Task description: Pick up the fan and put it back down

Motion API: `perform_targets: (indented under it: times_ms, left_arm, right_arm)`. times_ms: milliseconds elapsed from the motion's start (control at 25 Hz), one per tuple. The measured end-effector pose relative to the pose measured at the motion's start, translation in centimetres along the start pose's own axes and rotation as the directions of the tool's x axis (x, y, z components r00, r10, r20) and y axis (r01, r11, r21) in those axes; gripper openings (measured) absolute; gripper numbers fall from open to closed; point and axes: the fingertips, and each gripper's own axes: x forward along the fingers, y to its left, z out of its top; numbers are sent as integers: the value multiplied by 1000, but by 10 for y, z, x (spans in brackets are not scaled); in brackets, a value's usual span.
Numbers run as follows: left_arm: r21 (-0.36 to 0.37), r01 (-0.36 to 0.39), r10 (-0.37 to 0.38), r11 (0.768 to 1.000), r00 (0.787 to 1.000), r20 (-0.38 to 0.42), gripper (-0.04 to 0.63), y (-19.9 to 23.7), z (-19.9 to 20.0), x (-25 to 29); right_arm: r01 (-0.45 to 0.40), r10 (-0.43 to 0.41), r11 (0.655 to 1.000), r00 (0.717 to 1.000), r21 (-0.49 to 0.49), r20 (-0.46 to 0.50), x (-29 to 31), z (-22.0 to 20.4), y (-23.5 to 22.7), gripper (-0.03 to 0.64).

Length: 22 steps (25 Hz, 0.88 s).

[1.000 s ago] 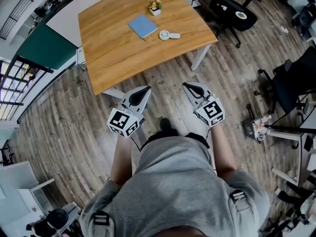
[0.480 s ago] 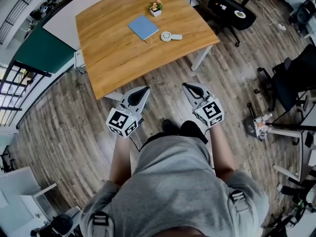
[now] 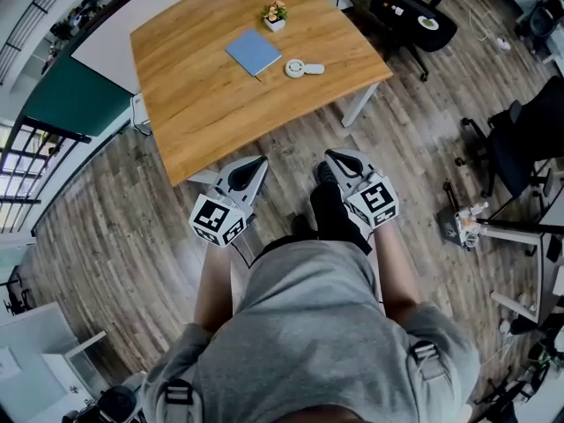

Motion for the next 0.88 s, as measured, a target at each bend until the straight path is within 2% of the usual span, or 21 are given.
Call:
perform_targets:
  times_ms: [520,880]
  left_arm:
    - [32,16,-15,999,1000,-23,18,35,12,59]
    - [23,-24,25,999,999,-31,18,73,18,96]
  right_arm:
    - [-14,14,1000,1000,-11,-8,38,6,-55,6]
    - [-61,61,998,998,-11,-10,76,13,-94,6]
